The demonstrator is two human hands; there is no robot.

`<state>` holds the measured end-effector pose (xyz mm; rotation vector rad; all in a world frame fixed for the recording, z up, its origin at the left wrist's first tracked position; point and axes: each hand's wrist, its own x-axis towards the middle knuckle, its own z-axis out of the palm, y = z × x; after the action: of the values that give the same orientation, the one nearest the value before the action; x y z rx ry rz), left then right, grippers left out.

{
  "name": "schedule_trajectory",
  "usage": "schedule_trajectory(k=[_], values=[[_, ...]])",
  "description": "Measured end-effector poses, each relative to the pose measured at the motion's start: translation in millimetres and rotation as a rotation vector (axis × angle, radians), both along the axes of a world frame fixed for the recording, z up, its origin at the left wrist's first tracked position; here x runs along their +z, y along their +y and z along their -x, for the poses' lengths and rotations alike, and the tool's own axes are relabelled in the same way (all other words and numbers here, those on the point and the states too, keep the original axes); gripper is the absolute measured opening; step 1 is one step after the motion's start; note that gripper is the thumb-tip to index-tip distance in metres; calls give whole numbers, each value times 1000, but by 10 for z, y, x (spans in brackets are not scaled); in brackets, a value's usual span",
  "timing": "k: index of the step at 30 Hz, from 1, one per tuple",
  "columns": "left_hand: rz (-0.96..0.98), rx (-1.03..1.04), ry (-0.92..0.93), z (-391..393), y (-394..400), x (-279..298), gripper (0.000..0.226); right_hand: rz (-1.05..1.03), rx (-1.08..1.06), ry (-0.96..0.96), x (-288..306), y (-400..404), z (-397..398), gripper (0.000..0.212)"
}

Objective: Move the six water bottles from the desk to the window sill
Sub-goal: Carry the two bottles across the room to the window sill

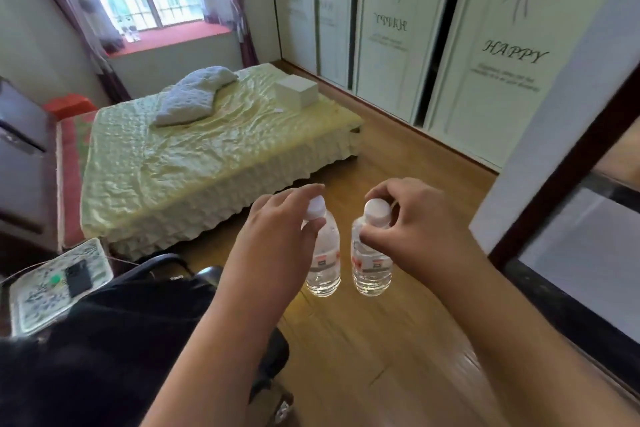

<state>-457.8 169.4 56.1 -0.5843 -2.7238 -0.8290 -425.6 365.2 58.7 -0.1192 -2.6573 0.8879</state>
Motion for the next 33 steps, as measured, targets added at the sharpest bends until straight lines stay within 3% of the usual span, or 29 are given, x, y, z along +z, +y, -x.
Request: schedule_trajectory(k=[16,33], values=[[-2,-400,-34,726,200,-152,42,65,-438,-84,-81,-86,-111,27],[8,-385,-22,1508,553,-111,40,53,-459,-58,-140,340,667,29]])
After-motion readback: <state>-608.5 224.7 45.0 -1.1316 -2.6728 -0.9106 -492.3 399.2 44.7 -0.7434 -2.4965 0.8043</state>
